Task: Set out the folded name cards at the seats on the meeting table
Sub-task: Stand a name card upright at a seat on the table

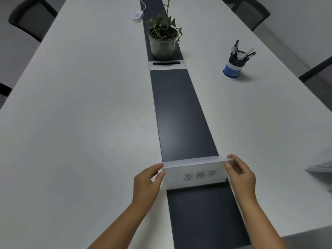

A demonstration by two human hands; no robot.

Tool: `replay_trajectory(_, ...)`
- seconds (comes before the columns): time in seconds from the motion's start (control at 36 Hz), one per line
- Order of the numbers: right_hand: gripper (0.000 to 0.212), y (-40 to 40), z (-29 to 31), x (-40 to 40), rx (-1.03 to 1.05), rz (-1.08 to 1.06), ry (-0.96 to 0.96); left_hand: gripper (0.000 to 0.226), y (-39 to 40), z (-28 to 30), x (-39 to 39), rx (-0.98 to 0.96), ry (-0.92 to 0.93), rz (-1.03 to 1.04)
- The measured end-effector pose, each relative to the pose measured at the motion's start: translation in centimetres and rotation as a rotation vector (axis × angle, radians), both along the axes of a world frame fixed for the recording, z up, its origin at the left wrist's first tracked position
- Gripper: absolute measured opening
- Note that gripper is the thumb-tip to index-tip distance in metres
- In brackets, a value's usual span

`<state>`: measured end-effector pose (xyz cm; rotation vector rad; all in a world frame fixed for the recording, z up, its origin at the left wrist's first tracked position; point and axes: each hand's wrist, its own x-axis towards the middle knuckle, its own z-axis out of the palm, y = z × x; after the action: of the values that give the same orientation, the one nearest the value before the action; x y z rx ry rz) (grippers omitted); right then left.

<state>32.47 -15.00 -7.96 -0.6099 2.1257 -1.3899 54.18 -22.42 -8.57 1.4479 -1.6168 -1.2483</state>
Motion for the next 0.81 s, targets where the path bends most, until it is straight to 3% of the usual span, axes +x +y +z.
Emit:
replay_trajectory(0.22, 0.032, -0.1, -0.2, -0.8, 0.028, 0.072, 0.051, 0.025, -0.5, -0.2, 0.1, -0.037, 0.010, -0.053)
replay_trajectory(0.33, 0.029, -0.4, 0.0, -1.5, 0.031, 0.088, 0.053, 0.037, -0.4, -0.1, -0.2, -0.061, 0.008, -0.075)
replay_trajectory(0.81, 0.031, -0.8, -0.5, -2.6, 0.011, 0.093, 0.042, 0.023, -1.0, -0.2, -1.2, -0.025, -0.013, -0.029)
